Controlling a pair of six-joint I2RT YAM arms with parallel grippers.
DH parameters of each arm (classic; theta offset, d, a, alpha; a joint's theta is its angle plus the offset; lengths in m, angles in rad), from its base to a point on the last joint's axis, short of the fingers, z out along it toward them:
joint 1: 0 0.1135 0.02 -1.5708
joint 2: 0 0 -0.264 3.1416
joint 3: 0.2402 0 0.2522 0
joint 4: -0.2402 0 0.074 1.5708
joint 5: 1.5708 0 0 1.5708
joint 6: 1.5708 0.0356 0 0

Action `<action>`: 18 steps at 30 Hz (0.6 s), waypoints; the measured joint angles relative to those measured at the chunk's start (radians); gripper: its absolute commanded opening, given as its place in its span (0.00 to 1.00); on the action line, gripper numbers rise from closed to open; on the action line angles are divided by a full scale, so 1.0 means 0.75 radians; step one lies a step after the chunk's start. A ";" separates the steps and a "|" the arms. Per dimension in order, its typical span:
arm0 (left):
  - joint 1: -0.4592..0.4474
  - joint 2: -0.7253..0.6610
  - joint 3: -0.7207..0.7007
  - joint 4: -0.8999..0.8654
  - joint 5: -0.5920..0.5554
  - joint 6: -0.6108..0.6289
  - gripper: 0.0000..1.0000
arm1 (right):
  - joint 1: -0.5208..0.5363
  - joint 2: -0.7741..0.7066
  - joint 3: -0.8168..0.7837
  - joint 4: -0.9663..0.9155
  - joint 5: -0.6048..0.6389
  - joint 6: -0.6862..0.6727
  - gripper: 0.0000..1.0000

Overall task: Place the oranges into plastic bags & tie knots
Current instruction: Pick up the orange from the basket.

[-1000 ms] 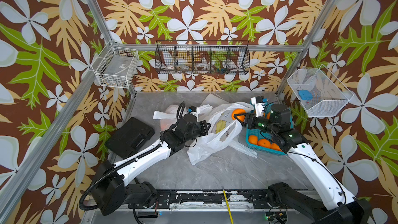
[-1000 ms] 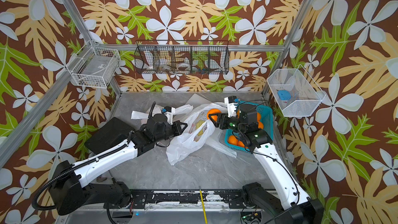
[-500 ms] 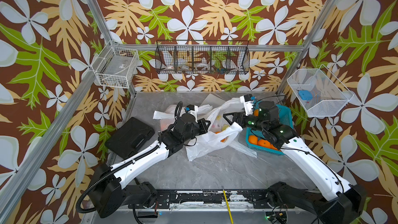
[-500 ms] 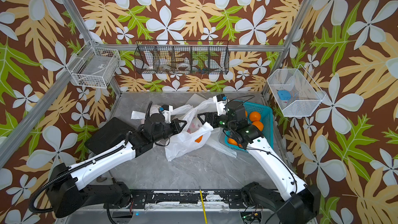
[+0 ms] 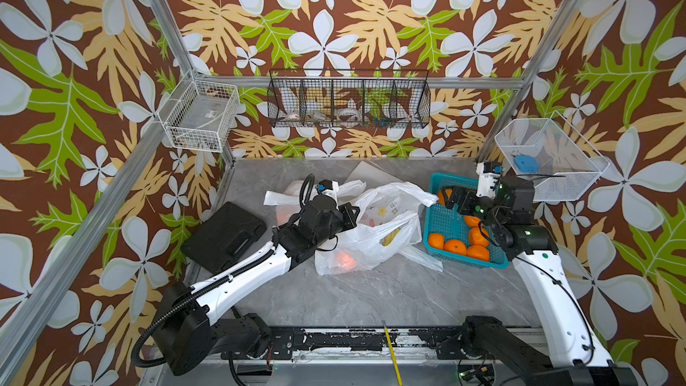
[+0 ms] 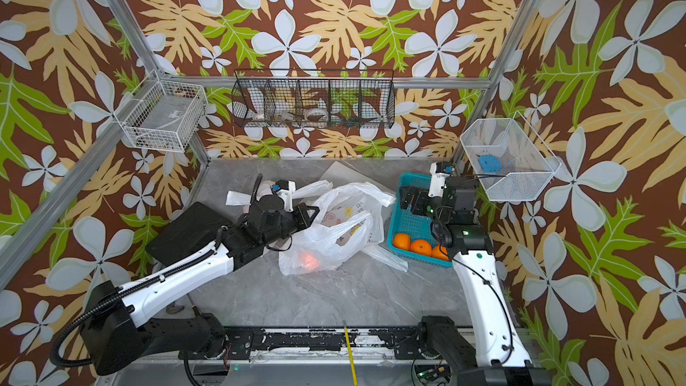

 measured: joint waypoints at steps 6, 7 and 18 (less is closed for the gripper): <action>0.001 0.000 0.000 -0.014 -0.006 0.007 0.00 | -0.060 0.394 -0.025 0.097 0.055 -0.038 1.00; 0.001 0.000 0.000 -0.016 -0.006 0.012 0.00 | -0.067 0.486 0.010 0.119 0.067 -0.037 1.00; 0.001 -0.002 0.000 -0.021 -0.005 0.028 0.00 | -0.077 1.105 0.305 0.358 0.149 0.120 0.95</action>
